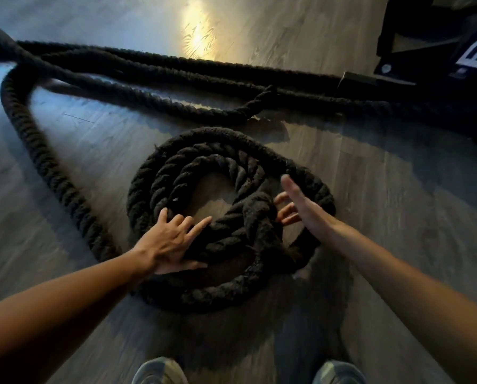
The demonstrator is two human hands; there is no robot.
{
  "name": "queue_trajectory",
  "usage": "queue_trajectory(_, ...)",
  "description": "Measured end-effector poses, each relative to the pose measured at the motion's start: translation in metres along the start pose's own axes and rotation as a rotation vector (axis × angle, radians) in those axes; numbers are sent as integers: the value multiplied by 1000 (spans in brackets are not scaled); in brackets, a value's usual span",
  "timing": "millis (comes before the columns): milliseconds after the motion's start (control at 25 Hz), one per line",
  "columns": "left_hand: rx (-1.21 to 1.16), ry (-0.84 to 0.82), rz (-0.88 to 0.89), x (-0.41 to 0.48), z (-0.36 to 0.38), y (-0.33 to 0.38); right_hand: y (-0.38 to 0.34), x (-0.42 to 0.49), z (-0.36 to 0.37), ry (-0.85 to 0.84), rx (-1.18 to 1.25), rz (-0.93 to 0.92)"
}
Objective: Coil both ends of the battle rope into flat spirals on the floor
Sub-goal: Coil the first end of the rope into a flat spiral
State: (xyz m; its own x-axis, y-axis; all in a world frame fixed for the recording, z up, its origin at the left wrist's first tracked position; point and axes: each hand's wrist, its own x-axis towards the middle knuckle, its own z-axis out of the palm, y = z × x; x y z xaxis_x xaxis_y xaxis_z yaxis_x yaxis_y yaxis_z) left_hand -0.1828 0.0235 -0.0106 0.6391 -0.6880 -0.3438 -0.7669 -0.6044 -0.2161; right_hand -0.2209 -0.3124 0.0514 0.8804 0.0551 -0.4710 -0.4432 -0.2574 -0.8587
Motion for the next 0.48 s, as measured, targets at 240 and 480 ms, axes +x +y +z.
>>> queue_trajectory(240, -71, 20, -121, 18, -11, 29, -13, -23, 27, -80, -518, 70)
queue_trajectory(480, -111, -4, -100, 15, -8, 4, -24, -57, -63, -597, -845, 291)
